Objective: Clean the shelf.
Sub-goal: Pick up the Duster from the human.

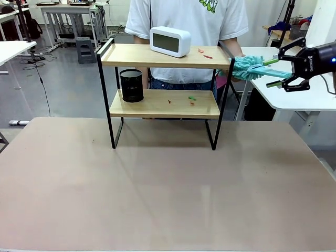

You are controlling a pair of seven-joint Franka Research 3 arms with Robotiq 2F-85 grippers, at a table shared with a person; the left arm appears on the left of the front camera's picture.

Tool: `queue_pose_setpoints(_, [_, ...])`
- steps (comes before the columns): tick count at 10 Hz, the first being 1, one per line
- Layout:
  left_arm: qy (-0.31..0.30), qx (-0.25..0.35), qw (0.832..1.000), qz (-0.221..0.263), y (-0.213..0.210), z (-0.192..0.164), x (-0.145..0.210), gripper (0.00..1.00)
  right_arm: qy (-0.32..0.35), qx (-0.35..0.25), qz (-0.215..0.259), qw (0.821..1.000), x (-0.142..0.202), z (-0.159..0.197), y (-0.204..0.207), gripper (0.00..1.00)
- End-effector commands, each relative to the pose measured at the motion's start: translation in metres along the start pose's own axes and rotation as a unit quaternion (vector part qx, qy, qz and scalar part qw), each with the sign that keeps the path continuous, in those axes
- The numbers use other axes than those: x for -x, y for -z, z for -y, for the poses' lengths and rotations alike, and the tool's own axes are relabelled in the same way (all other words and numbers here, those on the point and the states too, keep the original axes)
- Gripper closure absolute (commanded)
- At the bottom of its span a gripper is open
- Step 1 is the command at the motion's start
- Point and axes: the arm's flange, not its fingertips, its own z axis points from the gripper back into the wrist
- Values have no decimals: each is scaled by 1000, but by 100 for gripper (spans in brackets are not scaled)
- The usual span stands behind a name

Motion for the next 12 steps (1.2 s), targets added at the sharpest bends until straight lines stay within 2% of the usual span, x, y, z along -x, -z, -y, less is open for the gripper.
queue_pose_setpoints(1, [12, 7, 1000, 4, 1, 1, -2, 0, -20, -24, 25, 999, 5, 1, 9, 100])
queue_pose_setpoints(2, [12, 7, 1000, 4, 1, 1, -2, 0, -26, -22, 34, 999, 5, 1, 9, 87])
queue_pose_setpoints(3, [12, 7, 1000, 4, 1, 1, -2, 0, -26, -19, 35, 999, 4, 1, 9, 97])
queue_pose_setpoints(4, [12, 7, 1000, 4, 1, 1, -2, 0, -28, -17, 38, 999, 4, 2, 9, 100])
queue_pose_setpoints(9, [12, 7, 1000, 4, 1, 1, -2, 0, -38, -8, 28, 999, 5, 5, 0, 100])
queue_pose_setpoints(11, [12, 7, 1000, 4, 1, 1, -2, 0, -90, 5, -27, 996, 36, 3, -37, 100])
queue_pose_setpoints(12, [12, 7, 1000, 4, 1, 1, -2, 0, -123, 10, -66, 990, 68, 7, -76, 100])
